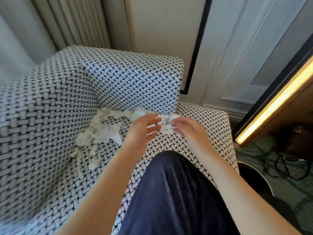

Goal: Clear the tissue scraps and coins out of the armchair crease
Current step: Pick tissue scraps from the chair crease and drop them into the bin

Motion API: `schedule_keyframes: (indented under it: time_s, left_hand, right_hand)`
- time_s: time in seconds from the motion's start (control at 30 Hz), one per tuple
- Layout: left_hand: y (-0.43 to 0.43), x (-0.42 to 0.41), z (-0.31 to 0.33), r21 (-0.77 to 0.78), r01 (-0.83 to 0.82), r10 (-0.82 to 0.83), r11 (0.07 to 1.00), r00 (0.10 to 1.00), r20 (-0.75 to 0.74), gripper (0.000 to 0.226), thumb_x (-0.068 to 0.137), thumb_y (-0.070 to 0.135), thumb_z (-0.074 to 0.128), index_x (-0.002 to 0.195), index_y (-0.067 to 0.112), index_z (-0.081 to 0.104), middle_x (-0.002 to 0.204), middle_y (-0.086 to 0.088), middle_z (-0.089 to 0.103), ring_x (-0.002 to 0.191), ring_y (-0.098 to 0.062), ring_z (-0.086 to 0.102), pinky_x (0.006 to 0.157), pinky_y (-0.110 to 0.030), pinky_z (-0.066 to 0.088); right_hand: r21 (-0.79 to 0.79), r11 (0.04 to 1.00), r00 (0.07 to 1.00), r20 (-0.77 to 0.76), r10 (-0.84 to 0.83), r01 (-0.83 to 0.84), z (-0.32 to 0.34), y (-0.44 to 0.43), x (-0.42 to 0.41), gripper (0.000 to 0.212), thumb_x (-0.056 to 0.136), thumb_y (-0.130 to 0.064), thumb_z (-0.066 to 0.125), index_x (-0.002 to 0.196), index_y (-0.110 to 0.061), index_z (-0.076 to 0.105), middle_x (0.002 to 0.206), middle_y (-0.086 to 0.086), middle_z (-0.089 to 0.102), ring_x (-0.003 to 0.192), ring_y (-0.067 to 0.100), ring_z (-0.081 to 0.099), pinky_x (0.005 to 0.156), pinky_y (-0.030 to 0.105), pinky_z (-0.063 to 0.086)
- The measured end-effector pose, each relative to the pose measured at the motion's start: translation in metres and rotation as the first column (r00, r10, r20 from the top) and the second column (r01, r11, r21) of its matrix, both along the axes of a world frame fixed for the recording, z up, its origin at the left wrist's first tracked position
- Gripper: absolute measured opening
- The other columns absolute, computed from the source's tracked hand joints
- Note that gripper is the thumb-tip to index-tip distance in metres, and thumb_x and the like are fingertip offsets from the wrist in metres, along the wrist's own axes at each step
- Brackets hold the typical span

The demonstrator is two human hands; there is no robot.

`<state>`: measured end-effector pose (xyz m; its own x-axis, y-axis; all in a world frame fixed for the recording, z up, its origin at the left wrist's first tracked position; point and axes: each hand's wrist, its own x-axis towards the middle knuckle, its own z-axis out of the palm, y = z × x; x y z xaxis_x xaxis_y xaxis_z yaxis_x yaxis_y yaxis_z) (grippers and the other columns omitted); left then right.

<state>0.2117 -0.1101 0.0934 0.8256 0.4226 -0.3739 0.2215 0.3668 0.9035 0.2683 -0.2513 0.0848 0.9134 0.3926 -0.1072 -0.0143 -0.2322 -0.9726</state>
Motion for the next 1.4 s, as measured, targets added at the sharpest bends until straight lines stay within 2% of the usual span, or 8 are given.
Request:
schedule_keyframes:
  time_s: [0.3, 0.43, 0.6, 0.7, 0.8, 0.93, 1.13, 1.4]
  left_hand:
    - [0.084, -0.082, -0.046, 0.215, -0.36, 0.397, 0.908, 0.903, -0.164, 0.013, 0.094, 0.02, 0.053, 0.1, 0.026, 0.062, 0.115, 0.003, 0.064, 0.107, -0.017, 0.058, 0.096, -0.035, 0.046]
    - [0.098, -0.111, -0.086, 0.322, -0.51, 0.588, 0.798, 0.775, -0.23, 0.037, 0.091, 0.012, 0.053, 0.128, 0.017, 0.053, 0.129, -0.001, 0.05, 0.107, -0.016, 0.048, 0.087, -0.032, 0.037]
    - [0.106, -0.129, -0.131, 0.464, -0.315, 0.521, 0.828, 0.737, -0.43, 0.076, 0.074, 0.032, 0.06, 0.144, 0.031, 0.03, 0.151, -0.003, 0.029, 0.136, -0.03, 0.025, 0.109, -0.046, 0.029]
    - [0.101, -0.124, -0.135, 0.569, -0.099, 0.446, 0.816, 0.735, -0.511, 0.069, 0.087, 0.035, 0.057, 0.147, 0.038, 0.023, 0.156, 0.004, 0.018, 0.136, -0.031, 0.012, 0.109, -0.043, 0.024]
    - [0.097, -0.117, -0.135, 0.608, 0.032, 0.39, 0.794, 0.74, -0.548, 0.063, 0.089, 0.034, 0.053, 0.144, 0.043, 0.026, 0.156, 0.008, 0.016, 0.137, -0.029, 0.007, 0.112, -0.044, 0.018]
    - [0.089, -0.114, -0.139, 0.667, 0.192, 0.331, 0.72, 0.749, -0.573, 0.062, 0.091, 0.037, 0.05, 0.147, 0.036, 0.024, 0.155, 0.014, 0.017, 0.14, -0.027, 0.005, 0.113, -0.044, 0.012]
    - [0.091, -0.112, -0.147, 0.786, 0.076, 0.401, 0.613, 0.828, -0.393, 0.049, 0.094, 0.016, 0.052, 0.141, 0.014, 0.04, 0.146, -0.004, 0.037, 0.133, -0.024, 0.026, 0.105, -0.029, 0.029]
    - [0.12, -0.105, -0.132, 0.727, -0.028, 0.483, 0.686, 0.765, -0.426, 0.035, 0.091, 0.015, 0.06, 0.125, 0.01, 0.057, 0.146, -0.012, 0.028, 0.101, -0.018, 0.053, 0.081, -0.019, 0.038]
  right_hand:
    - [-0.11, 0.925, 0.922, 0.1, 0.373, -0.363, -0.027, 0.12, -0.058, 0.02, 0.094, -0.011, 0.051, 0.108, -0.012, 0.065, 0.105, -0.002, 0.067, 0.097, 0.007, 0.062, 0.085, 0.014, 0.046]
    - [-0.196, 0.874, 0.877, 0.103, 0.469, -0.445, -0.053, 0.142, -0.076, 0.02, 0.095, -0.011, 0.05, 0.108, -0.014, 0.066, 0.105, -0.01, 0.063, 0.093, -0.005, 0.055, 0.084, 0.006, 0.042]
    - [-0.418, 0.794, 0.846, 0.102, 0.524, -0.442, -0.092, 0.136, -0.083, 0.023, 0.096, -0.012, 0.049, 0.113, -0.015, 0.065, 0.116, -0.005, 0.064, 0.102, 0.004, 0.058, 0.092, 0.014, 0.043]
    - [-0.542, 0.725, 0.811, 0.129, 0.571, -0.424, -0.104, 0.136, -0.082, 0.026, 0.093, -0.011, 0.051, 0.116, -0.015, 0.064, 0.124, -0.001, 0.06, 0.113, 0.012, 0.056, 0.093, 0.016, 0.04]
    - [-0.629, 0.642, 0.764, 0.114, 0.635, -0.439, -0.11, 0.137, -0.085, 0.035, 0.092, -0.013, 0.053, 0.126, -0.018, 0.058, 0.134, 0.006, 0.047, 0.126, 0.023, 0.043, 0.106, 0.034, 0.038]
    - [-0.743, 0.475, 0.681, 0.035, 0.732, -0.472, -0.113, 0.135, -0.087, 0.043, 0.095, -0.014, 0.049, 0.137, -0.023, 0.049, 0.148, 0.007, 0.03, 0.136, 0.027, 0.023, 0.111, 0.03, 0.022]
    - [-0.698, 0.512, 0.677, 0.053, 0.734, -0.501, -0.117, 0.135, -0.088, 0.042, 0.096, -0.01, 0.048, 0.138, -0.007, 0.047, 0.143, 0.007, 0.038, 0.133, 0.019, 0.033, 0.106, 0.019, 0.025]
    - [-0.619, 0.608, 0.718, 0.1, 0.689, -0.497, -0.115, 0.135, -0.087, 0.039, 0.092, -0.003, 0.053, 0.131, -0.004, 0.053, 0.136, 0.006, 0.047, 0.122, 0.017, 0.048, 0.104, 0.02, 0.036]
